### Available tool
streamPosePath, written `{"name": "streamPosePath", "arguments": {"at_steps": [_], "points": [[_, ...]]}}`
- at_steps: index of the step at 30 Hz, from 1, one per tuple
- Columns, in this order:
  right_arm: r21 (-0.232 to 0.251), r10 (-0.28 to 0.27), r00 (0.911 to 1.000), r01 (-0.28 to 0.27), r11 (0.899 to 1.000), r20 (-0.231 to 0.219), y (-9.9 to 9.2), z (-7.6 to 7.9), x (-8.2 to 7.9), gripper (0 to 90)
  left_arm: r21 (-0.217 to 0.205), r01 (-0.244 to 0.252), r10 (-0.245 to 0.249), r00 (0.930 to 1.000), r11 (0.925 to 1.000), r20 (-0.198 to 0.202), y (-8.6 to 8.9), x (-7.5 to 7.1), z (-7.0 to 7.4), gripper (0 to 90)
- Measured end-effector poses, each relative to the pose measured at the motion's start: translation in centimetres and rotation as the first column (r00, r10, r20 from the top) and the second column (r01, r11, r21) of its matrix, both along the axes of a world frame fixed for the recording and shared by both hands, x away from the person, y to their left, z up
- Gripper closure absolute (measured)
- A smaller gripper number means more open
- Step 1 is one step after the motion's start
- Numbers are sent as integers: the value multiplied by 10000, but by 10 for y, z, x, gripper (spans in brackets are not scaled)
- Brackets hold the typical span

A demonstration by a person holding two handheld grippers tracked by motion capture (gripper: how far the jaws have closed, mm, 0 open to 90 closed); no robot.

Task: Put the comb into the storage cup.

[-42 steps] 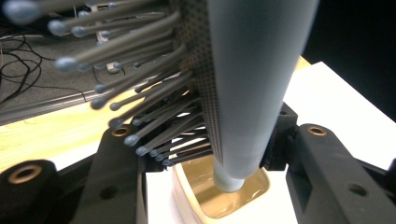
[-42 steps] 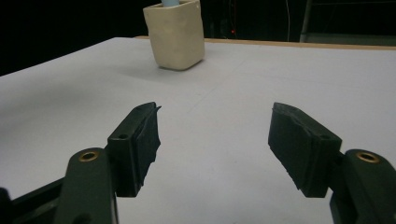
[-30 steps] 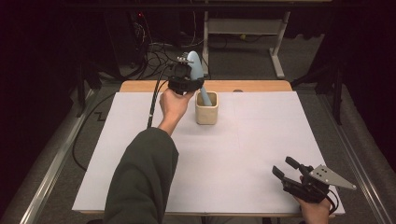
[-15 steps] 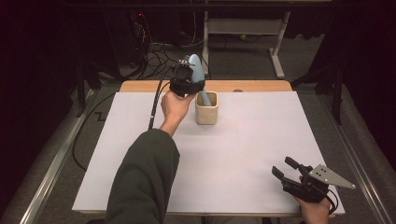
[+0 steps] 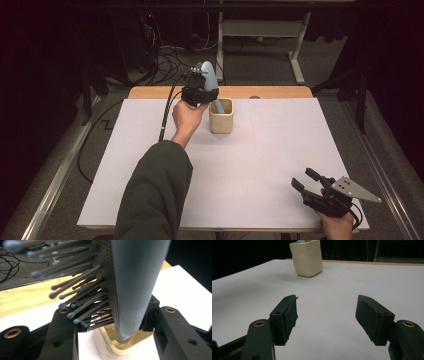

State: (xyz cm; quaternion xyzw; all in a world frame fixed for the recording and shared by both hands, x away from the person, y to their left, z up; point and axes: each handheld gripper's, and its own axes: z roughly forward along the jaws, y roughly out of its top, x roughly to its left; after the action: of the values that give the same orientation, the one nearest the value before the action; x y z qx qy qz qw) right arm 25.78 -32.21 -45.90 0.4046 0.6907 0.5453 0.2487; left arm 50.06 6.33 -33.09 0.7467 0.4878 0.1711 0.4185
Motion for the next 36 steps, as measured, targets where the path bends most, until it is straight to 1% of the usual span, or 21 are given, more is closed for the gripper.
{"name": "streamPosePath", "arguments": {"at_steps": [3, 6, 10, 13, 18, 26, 28, 31, 36], "points": [[-10, 0, 10000, 0, 10000, 33, 0, 0, 0, 343, 4, 2, -2, 10000, 10000, -35, 0, 0, -2, 541], [-43, 7, 10000, -7, 10000, 2, 0, 0, 0, 343, -62, 16, -17, 9999, 10000, -169, 1, 1, -4, 539], [-18, -33, 10000, 33, 10000, 10, 0, 0, 0, 343, -110, -53, 51, 9999, 9999, -150, 4, 0, -6, 537], [-33, -33, 10000, 33, 10000, 50, 0, 0, -1, 344, -255, -109, 104, 9997, 9996, -201, 7, -1, -7, 537], [-49, -21, 10000, 21, 10000, 16, 1, 0, -1, 344, -289, -163, 156, 9996, 9995, -220, 8, -1, -11, 537], [-66, 1, 10000, -1, 10000, -1, 1, 0, -1, 344, -279, 51, -63, 9992, 9996, -404, 0, 1, -18, 535], [-50, -27, 10000, 27, 10000, 14, 1, 0, -1, 345, -214, 80, -89, 9992, 9997, -394, -3, 0, -19, 535], [-46, -22, 10000, 22, 10000, 37, 0, 0, -1, 345, -284, 106, -117, 9991, 9995, -404, -6, 1, -21, 535], [-28, -37, 10000, 37, 10000, 40, 1, 0, -1, 345, -229, 120, -129, 9992, 9997, -385, -9, 2, -23, 535]]}}
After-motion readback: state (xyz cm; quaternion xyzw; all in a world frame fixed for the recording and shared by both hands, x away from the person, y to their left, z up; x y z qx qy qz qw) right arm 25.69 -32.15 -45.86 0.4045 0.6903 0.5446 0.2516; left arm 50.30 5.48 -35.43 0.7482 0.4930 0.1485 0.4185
